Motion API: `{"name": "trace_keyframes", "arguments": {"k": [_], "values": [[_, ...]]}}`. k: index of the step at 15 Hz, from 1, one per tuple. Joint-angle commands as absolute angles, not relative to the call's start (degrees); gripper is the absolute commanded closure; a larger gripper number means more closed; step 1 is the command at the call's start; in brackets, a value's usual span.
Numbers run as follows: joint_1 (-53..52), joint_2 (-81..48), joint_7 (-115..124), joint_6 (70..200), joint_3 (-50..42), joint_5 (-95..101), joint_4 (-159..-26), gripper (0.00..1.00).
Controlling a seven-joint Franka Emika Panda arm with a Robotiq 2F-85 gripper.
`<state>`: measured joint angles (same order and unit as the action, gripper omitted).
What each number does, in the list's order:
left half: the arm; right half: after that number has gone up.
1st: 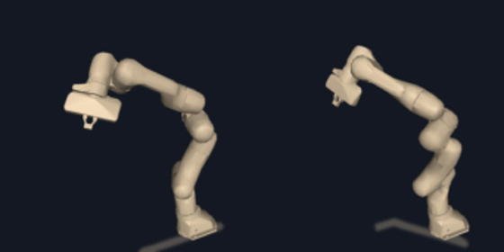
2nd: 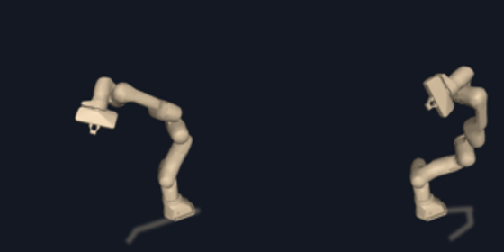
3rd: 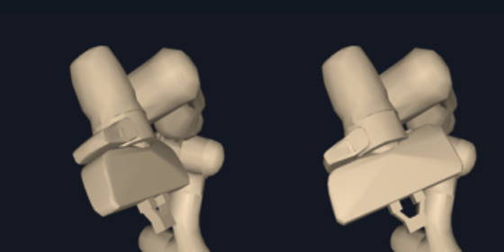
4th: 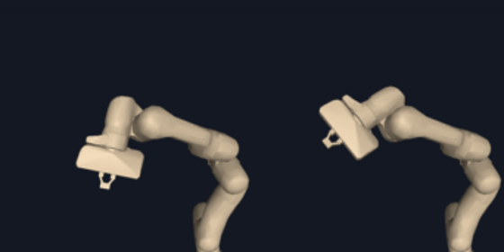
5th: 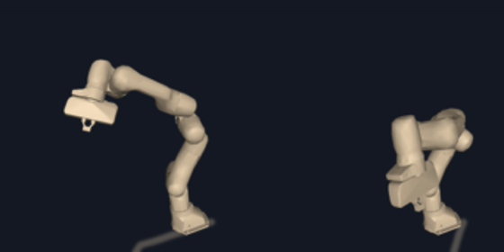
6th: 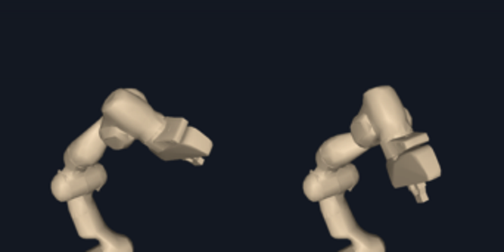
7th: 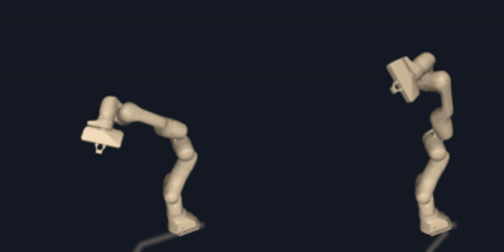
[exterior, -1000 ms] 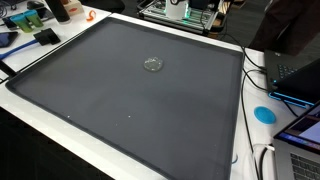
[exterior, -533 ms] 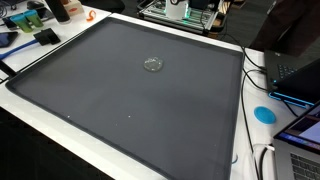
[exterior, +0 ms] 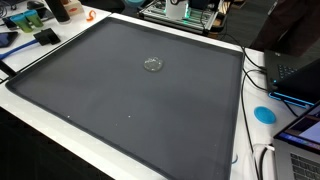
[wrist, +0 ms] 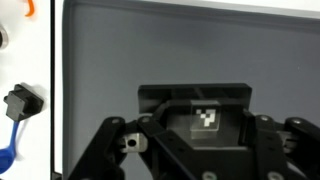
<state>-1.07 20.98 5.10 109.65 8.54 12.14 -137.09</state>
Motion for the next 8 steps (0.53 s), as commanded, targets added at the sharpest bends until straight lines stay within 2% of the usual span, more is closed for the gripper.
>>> {"name": "trace_keyframes", "arguments": {"k": [1, 8], "values": [[-3.78, 14.42, 10.37, 114.24, 11.78, 14.83, -136.42, 0.69], [-8.16, 2.27, 17.65, 117.51, 15.48, 21.80, -132.19, 0.69]]}}
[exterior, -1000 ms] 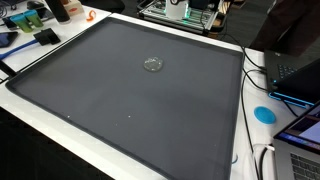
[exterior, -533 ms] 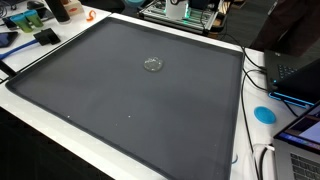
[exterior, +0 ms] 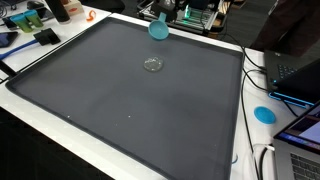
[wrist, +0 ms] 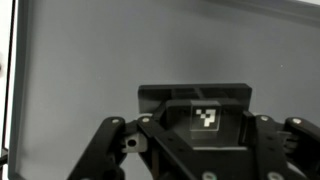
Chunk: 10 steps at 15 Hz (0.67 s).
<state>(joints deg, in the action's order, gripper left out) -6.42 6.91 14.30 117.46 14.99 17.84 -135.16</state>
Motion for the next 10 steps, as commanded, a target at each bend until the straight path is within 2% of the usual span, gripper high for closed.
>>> {"name": "trace_keyframes", "arguments": {"k": [1, 10], "values": [[-8.86, 0.80, 18.54, 117.55, 15.56, 22.92, -131.20, 0.69], [-12.79, -7.91, 20.47, 119.10, 13.77, 24.91, -122.87, 0.69]]}}
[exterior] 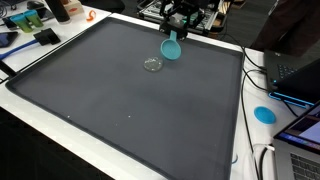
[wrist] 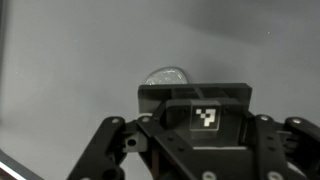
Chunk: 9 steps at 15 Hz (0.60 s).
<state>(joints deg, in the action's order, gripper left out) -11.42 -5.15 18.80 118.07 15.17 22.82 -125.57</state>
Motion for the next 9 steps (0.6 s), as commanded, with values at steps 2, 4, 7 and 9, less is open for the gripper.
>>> {"name": "trace_keyframes", "arguments": {"k": [2, 4, 7, 9], "values": [[-13.05, -9.26, 20.38, 119.58, 13.15, 24.78, -121.29, 0.69], [-13.28, -10.41, 20.31, 120.13, 12.46, 24.67, -119.84, 0.69], [-13.43, -11.92, 19.38, 120.73, 11.52, 23.83, -117.76, 0.69], [-13.42, -12.74, 18.85, 120.82, 11.06, 23.20, -116.47, 0.69]]}}
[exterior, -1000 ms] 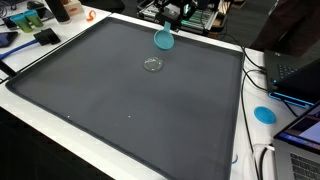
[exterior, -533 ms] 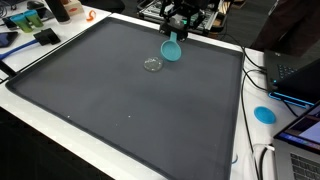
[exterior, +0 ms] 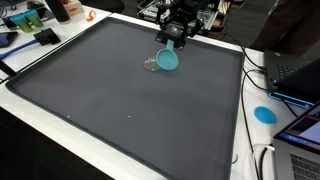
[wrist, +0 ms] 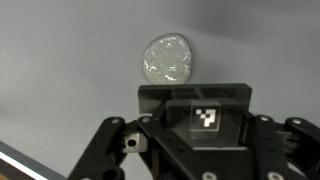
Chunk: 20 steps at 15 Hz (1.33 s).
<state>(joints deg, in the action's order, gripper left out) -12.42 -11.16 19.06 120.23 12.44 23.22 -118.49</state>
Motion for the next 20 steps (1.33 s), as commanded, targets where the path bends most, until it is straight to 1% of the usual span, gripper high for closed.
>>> {"name": "trace_keyframes", "arguments": {"k": [1, 9, 20], "values": [[-13.45, -13.04, 18.61, 120.88, 10.86, 23.06, -115.96, 0.69], [-12.07, -14.30, 12.74, 121.58, 9.79, 18.43, -112.83, 0.69], [-4.85, -12.97, -6.44, 123.67, 7.80, -0.87, -112.16, 0.69]]}}
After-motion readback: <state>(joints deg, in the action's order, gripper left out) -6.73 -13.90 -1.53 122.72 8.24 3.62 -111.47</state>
